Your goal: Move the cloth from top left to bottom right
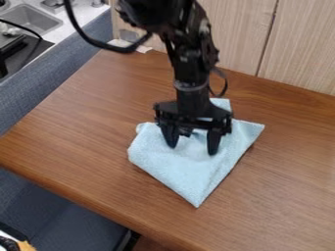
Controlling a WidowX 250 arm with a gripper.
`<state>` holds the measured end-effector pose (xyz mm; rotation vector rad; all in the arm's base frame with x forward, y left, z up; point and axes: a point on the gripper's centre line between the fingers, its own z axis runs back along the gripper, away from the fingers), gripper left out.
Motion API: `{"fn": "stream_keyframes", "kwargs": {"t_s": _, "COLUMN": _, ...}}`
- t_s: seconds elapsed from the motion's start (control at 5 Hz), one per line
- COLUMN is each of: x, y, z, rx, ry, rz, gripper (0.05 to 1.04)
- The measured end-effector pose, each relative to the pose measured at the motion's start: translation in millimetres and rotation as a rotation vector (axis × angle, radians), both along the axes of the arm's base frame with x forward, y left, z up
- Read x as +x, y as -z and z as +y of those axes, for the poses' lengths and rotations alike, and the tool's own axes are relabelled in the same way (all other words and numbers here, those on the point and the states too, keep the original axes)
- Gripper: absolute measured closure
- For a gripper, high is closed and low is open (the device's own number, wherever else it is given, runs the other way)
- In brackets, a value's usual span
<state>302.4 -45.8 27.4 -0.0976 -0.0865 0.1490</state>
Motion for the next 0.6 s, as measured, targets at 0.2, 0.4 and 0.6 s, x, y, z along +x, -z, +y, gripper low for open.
{"fn": "stream_keyframes", "kwargs": {"t_s": 0.2, "x": 1.0, "y": -25.1, "z": 2.6, "rx": -0.006, "ry": -0.013, "rz": -0.050, "gripper": 0.084}}
{"fn": "stream_keyframes", "kwargs": {"t_s": 0.4, "x": 2.3, "y": -52.5, "z": 11.2, "rx": -0.020, "ry": -0.042, "rz": -0.123, "gripper": 0.084}}
{"fn": "stream_keyframes", "kwargs": {"t_s": 0.6, "x": -0.6, "y": -64.8, "z": 19.0, "rx": -0.018, "ry": -0.045, "rz": -0.142, "gripper": 0.084}}
